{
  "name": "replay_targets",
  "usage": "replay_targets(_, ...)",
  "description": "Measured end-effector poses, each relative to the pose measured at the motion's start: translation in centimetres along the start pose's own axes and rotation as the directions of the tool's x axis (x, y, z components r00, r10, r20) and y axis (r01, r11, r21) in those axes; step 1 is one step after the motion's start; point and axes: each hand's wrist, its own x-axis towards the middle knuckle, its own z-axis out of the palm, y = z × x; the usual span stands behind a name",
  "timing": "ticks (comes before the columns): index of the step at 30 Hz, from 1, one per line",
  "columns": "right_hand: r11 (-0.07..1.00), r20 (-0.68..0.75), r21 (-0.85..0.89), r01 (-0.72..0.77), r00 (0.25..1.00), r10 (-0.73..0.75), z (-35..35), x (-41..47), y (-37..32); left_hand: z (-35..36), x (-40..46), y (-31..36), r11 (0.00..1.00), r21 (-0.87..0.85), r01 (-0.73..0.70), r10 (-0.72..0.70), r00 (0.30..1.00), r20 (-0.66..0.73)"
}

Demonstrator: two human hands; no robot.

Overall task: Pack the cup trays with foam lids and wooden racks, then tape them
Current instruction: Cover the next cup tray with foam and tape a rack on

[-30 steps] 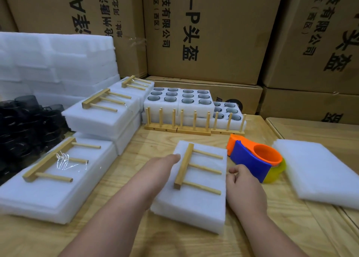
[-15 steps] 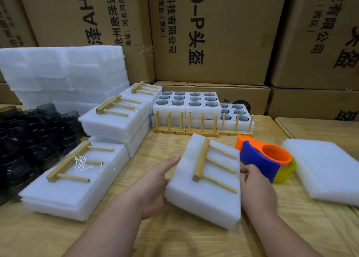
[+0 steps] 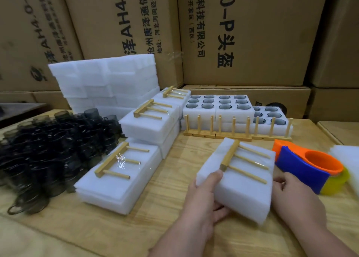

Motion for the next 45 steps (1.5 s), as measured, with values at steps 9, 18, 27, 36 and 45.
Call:
replay_targets(9, 0.998, 0.088, 0.029, -0.051, 0.995, 0.048, -0.4, -0.1, -1.1, -5.5, -4.9, 4.6, 0.946, 0.064, -0.317, 0.323, 0.91, -0.26)
replay_targets(18, 0.999, 0.171, 0.017, -0.045, 0.984, 0.041, -1.6, -0.4, -2.1, -12.2, -8.6, 12.1, 0.878, 0.066, -0.473, 0.453, 0.78, -0.432)
replay_targets(27, 0.999, 0.144, 0.012, -0.046, 0.989, 0.043, -1.7, -0.7, -2.2, -17.5, -7.0, 16.0, 0.889, 0.052, -0.455, 0.395, 0.704, -0.59)
replay_targets(36, 0.998, 0.131, -0.018, -0.067, 0.989, 0.069, -1.2, -0.2, -2.1, -18.9, -5.1, 15.3, 0.881, 0.127, -0.456, 0.437, 0.68, -0.588)
replay_targets(45, 0.999, 0.095, -0.017, -0.049, 0.994, 0.05, -0.9, -0.2, -1.6, -18.1, -4.3, 13.9, 0.808, 0.455, -0.374, 0.587, 0.456, -0.669)
